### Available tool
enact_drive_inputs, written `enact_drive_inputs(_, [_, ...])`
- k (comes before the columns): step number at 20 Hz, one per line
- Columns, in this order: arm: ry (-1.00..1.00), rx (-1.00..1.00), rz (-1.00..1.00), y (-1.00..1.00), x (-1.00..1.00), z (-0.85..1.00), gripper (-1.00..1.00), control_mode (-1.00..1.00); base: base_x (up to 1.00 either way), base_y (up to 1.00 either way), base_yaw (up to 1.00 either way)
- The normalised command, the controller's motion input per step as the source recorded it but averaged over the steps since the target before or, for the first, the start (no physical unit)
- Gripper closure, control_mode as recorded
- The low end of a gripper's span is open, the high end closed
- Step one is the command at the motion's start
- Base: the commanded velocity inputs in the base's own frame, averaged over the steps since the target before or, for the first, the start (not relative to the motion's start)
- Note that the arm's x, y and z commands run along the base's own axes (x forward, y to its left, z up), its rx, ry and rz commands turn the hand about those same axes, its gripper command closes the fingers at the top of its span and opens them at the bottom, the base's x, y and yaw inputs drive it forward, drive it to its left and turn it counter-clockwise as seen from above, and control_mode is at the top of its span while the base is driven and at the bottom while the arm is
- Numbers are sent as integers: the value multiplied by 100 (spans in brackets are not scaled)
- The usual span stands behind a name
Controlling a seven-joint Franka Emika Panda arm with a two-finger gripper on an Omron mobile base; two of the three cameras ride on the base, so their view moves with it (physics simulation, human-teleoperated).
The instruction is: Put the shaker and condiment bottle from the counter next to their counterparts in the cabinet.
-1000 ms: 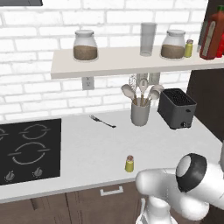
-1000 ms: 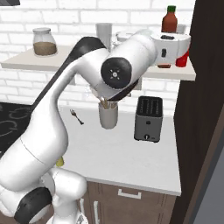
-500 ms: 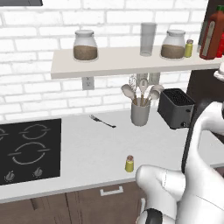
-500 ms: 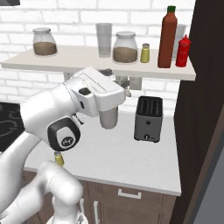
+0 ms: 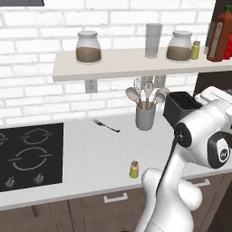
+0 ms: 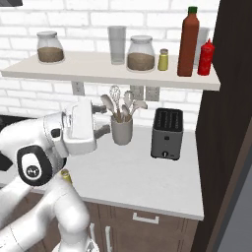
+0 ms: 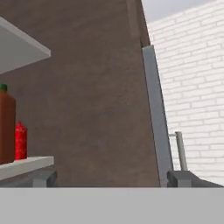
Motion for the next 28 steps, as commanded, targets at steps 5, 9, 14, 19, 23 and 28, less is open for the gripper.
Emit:
enact_drive_inputs(5, [12, 17, 0, 100, -100, -38, -100, -100, 0, 0, 0])
enact_drive_inputs(9, [10, 18, 0, 100, -100, -49, -100, -100, 0, 0, 0])
enact_drive_inputs(14, [8, 16, 0, 100, -100, -57, -100, -100, 0, 0, 0])
enact_drive_inputs(19, [0, 3, 1, 100, -91, -94, -100, -100, 0, 0, 0])
enact_drive_inputs(23, [-1, 1, 23, 97, 17, -98, -100, -100, 0, 0, 0])
enact_drive_inputs(28, [0, 0, 28, 100, 43, -98, -100, -100, 0, 0, 0])
